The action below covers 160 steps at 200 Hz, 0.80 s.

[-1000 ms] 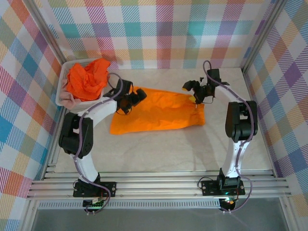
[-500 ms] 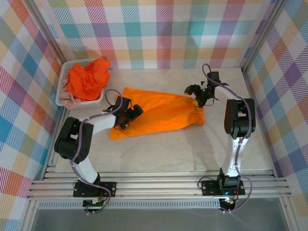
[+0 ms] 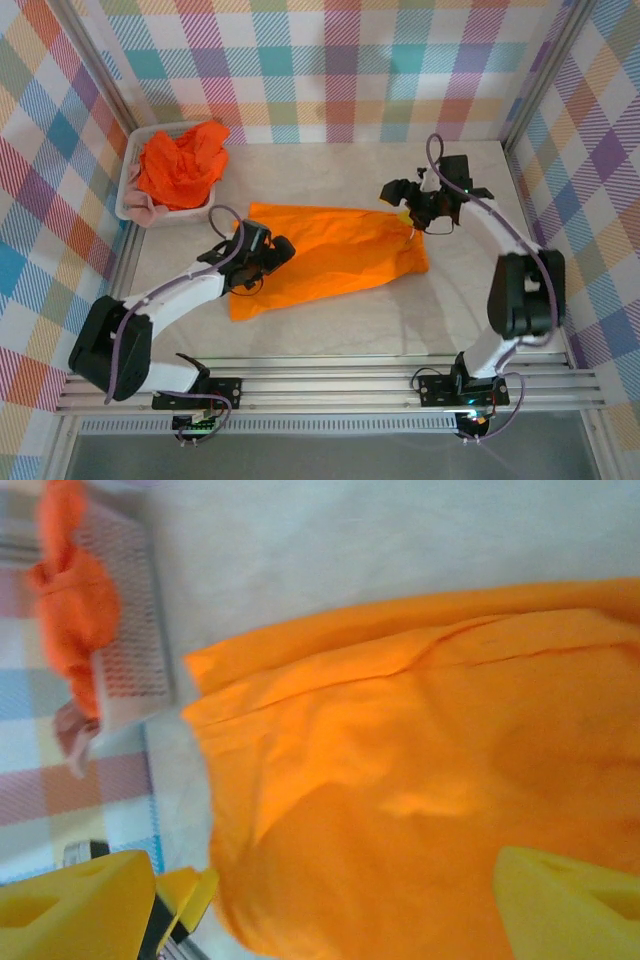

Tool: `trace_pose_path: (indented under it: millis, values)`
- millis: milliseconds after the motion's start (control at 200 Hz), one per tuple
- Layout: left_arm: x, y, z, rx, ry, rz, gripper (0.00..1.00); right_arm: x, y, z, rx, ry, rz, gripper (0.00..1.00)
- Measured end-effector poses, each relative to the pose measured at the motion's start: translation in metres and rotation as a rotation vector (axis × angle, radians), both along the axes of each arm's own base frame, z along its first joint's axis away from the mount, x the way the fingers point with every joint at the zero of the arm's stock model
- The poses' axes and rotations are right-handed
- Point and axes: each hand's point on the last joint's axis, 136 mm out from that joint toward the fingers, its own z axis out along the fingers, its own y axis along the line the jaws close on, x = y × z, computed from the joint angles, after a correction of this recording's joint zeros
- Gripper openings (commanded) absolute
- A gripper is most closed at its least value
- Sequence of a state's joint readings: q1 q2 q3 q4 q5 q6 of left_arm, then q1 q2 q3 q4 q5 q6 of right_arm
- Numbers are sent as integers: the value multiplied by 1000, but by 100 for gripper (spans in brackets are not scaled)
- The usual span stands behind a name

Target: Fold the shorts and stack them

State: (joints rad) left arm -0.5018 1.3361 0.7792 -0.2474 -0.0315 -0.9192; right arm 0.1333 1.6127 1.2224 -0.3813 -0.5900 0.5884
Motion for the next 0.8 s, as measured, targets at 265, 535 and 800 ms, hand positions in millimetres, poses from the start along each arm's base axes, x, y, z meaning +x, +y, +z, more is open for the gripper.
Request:
trace_pose_path:
  millis: [265,535,800]
  values:
    - [23,-12,32,-27,-78,-14,100,-41,10,-28,10,86,24,88]
    - [17,-7,-33,46,38,-7,100,-64,-10,-115,-79,305,-33,87]
    - [3,13,-61,81,57,26,100,-74,-22,-133,-88,347,-35,90]
